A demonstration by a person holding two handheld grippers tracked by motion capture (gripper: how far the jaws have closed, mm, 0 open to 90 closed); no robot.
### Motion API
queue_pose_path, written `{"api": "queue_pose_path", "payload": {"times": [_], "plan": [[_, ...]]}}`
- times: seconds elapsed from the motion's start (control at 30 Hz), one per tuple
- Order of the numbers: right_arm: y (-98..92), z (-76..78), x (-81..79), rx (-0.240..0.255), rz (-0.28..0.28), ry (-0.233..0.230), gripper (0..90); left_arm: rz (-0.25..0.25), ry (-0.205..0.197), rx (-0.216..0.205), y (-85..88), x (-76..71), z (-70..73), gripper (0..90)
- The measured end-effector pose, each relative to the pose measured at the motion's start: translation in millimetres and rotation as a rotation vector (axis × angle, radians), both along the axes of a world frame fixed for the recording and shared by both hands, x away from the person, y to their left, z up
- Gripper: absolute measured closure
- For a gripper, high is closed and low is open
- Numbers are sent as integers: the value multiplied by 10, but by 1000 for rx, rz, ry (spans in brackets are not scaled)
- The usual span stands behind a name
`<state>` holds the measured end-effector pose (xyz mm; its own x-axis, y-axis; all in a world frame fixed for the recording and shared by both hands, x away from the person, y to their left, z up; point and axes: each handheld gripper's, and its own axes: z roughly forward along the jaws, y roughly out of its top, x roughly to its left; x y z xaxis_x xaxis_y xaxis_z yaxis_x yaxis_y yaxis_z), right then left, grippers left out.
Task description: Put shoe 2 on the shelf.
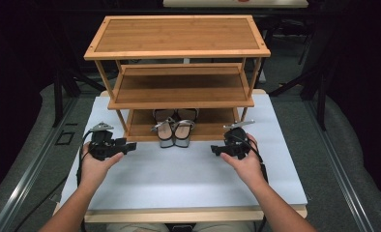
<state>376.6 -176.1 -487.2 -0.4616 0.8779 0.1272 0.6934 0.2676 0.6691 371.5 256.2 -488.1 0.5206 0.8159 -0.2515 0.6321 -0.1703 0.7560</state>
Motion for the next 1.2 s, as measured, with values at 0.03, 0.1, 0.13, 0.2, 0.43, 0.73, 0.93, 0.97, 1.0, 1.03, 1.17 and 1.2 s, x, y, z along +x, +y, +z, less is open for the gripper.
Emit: {"api": "queue_pose_path", "payload": {"times": [0.03,0.1,0.13,0.2,0.43,0.73,0.93,0.97,1.0,1.03,1.17,1.2], "plan": [[-42,-12,-40,20,8,-2,373,2,0,-5,23,-36,-15,437],[-103,-37,-121,17,6,-7,370,6,-5,-21,64,-107,-42,437],[-142,-54,-188,17,0,-12,370,10,-8,-23,86,-146,-49,437],[-195,-85,-293,7,-26,-30,369,24,-19,-27,128,-228,-65,437],[-340,-180,-579,47,-60,-62,367,38,-41,-3,237,-491,-115,433],[-367,-327,-665,5,-117,-97,364,51,-16,-13,296,-543,-388,428],[-397,-490,-655,4,-146,-127,365,46,9,24,314,-506,-576,425],[-412,-523,-657,1,-148,-127,365,44,7,38,316,-506,-590,425],[-423,-560,-659,-3,-153,-126,364,42,5,48,315,-506,-604,425],[-430,-593,-666,1,-156,-116,365,38,6,61,315,-508,-612,425],[-446,-680,-692,-1,-154,-114,365,26,13,74,298,-511,-658,425],[-442,-686,-701,-14,-169,-124,365,22,15,78,283,-512,-666,425]]}}
